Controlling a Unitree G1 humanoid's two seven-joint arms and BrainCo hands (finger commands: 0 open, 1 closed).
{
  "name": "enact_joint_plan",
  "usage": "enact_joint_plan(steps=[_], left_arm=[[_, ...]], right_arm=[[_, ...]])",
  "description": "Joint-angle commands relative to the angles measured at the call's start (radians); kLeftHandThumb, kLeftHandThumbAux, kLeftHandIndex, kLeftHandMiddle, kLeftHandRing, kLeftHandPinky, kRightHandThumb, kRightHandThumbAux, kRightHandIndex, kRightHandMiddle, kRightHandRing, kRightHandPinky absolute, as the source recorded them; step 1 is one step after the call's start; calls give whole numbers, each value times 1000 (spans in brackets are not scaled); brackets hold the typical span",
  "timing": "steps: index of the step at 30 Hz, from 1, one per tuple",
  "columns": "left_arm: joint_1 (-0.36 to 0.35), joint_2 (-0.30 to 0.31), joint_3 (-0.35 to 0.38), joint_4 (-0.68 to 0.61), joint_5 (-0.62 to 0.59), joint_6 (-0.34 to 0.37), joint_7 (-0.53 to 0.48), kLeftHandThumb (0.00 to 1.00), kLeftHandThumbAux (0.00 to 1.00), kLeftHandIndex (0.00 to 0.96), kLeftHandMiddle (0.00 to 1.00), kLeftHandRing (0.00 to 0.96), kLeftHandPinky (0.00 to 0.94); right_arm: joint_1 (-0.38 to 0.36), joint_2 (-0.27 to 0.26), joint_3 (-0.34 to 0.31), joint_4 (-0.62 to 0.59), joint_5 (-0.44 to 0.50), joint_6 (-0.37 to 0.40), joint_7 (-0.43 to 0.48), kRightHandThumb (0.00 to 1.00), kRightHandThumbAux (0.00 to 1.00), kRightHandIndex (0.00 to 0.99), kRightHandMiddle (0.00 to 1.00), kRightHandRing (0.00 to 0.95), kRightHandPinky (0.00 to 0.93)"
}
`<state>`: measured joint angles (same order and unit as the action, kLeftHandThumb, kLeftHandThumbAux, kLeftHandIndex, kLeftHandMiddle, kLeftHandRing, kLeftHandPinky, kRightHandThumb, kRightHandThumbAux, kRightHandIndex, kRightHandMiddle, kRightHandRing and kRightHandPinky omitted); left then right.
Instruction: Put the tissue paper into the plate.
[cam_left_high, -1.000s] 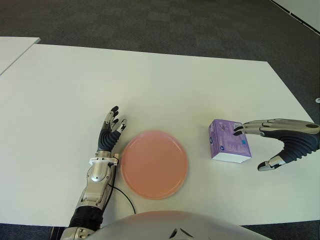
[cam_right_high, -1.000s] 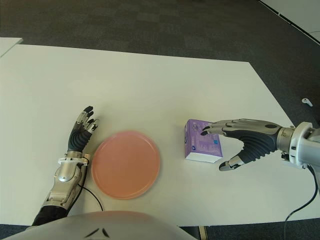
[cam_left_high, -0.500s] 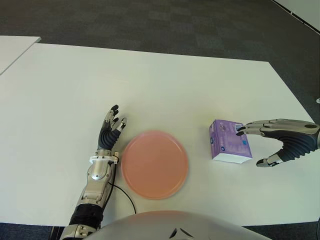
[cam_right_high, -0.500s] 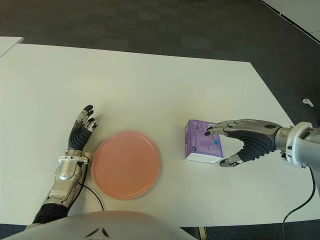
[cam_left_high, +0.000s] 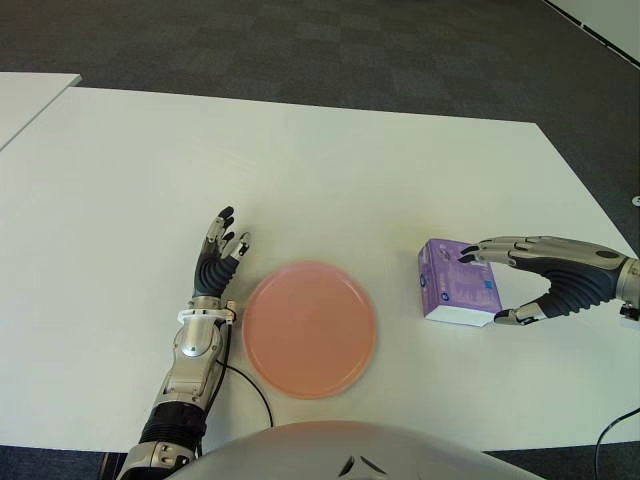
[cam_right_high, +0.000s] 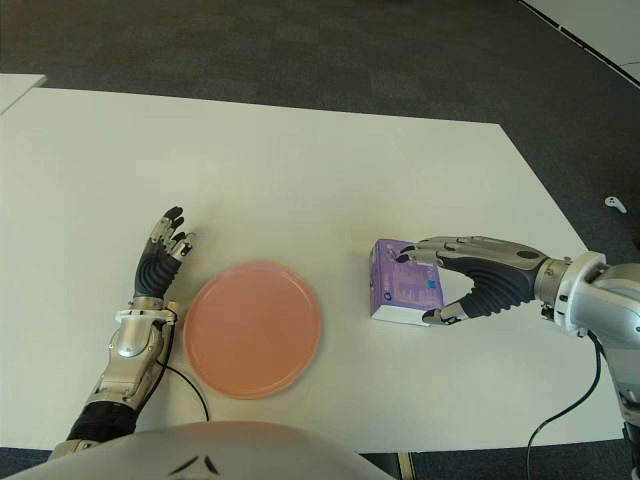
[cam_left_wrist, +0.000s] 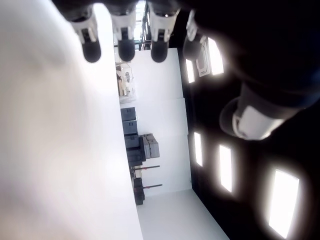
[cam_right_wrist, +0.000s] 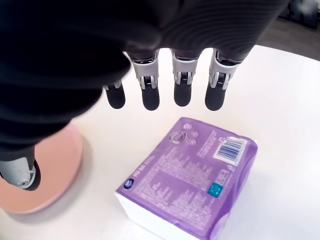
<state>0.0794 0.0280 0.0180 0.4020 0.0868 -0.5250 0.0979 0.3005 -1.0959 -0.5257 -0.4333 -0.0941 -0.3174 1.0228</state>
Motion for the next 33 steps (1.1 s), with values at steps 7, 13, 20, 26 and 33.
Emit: enact_joint_plan(steps=[7,13,20,26,33], left_arm=[[20,6,13,83,2,13,5,0,538,0,0,0,0],[18,8,18,93,-16,13,-9,0,543,0,0,0,0],[19,14,21,96,-27,8,-19,0,535,0,0,0,0],[23,21,23,91,-37,8,-29,0,533,0,0,0,0],[26,25,27,90,-37,18,-27,0,539,0,0,0,0]], right_arm=[[-15,46,33,9,-17,13,-73,42,442,0,0,0,0],[-21,66,33,9,-34,20,-117,55,445,0,0,0,0],[-34,90,64,28,-50,20,-162,69,445,0,0,0,0],[-39,101,85,27,-37,19,-176,76,445,0,0,0,0],[-20,105,91,14,-33,43,-169,79,445,0,0,0,0]])
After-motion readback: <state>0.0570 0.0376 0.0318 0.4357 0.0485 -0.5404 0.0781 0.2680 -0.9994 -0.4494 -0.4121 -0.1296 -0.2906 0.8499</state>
